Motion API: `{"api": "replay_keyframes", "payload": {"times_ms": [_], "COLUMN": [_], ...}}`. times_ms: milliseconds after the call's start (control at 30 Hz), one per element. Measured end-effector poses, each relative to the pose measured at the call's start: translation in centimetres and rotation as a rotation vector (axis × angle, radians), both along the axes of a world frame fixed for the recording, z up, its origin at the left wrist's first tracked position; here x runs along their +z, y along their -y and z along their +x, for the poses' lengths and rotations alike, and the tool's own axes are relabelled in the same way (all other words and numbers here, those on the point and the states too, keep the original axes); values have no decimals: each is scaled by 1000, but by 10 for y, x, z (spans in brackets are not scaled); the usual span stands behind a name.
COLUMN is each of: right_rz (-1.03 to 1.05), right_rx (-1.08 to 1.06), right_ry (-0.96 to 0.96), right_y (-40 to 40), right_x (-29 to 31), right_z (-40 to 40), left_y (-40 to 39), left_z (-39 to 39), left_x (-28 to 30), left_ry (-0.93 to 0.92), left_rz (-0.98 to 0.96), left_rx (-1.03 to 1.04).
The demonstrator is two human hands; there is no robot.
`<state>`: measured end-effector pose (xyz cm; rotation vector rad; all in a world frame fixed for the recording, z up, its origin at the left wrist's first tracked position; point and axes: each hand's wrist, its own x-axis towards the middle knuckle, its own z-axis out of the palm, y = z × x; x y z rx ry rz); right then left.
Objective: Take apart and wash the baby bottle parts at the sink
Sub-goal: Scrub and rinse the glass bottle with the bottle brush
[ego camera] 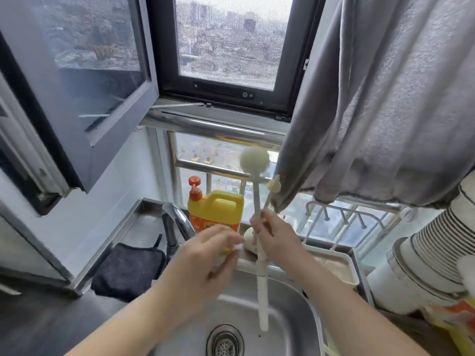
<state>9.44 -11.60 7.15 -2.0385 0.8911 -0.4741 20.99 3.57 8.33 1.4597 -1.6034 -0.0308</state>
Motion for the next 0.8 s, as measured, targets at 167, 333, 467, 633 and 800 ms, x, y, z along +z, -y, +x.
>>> {"api": "replay_keyframes", "payload": {"times_ms": [167,333,467,633,800], "right_rz": [167,264,378,448,489], "right_rx": [106,103,42,34,41], "right_ry": [-76,-109,-50,-6,14], "right_y": [-32,-49,-51,-49,-49], "right_x": [-47,-60,-58,-54,-50], "right_z": [28,50,60,66,67], "left_y": [21,48,66,79,81], "left_z": [68,125,139,151,148], "left_x": [20,4,-3,-4,-5], "left_ry": [-26,-101,-104,-196,-117], "left_rz": [168,529,707,776,794], "left_rx": [384,358,259,232,271]}}
